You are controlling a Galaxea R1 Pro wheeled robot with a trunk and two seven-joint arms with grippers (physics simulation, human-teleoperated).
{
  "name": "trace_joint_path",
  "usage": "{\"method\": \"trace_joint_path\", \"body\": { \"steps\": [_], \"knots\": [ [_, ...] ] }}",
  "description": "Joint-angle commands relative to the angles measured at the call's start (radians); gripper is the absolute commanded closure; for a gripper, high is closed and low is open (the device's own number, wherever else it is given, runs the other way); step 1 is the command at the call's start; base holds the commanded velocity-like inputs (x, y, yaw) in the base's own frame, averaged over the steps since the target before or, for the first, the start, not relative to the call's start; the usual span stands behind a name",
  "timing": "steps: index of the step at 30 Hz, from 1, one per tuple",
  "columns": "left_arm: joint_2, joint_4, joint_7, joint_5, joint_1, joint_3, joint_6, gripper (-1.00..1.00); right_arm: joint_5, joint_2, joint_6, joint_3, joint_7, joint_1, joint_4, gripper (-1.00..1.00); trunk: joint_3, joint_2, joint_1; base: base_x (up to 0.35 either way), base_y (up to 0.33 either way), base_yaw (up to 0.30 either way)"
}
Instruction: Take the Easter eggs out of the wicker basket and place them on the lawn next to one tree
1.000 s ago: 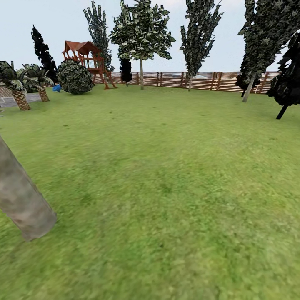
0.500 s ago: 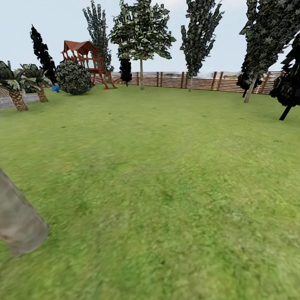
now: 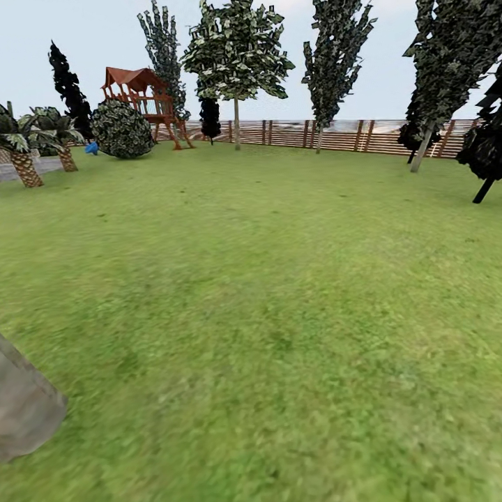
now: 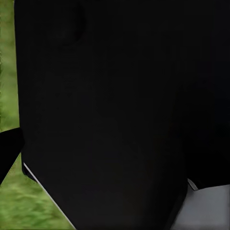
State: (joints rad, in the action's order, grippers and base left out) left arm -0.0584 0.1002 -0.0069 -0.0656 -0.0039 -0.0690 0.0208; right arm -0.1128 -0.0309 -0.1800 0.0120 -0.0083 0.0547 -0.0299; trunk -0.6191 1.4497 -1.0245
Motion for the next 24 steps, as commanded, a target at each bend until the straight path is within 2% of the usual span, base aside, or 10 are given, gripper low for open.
{"method": "trace_joint_path", "body": {
  "steps": [1,24],
  "knots": [
    [0.0,0.0,-0.001,-0.006,0.0,-0.006,0.002,-1.0,-0.008,-0.001,-0.003,0.0,-0.001,0.001,0.001,-1.0,-0.001,0.0,-0.001,0.339,0.0,0.0],
    [-0.001,0.0,-0.001,-0.006,0.0,-0.006,0.002,-1.0,-0.008,-0.001,-0.003,0.0,-0.001,0.0,0.001,-1.0,-0.001,0.0,-0.001,0.339,0.0,0.0]
  ]
}}
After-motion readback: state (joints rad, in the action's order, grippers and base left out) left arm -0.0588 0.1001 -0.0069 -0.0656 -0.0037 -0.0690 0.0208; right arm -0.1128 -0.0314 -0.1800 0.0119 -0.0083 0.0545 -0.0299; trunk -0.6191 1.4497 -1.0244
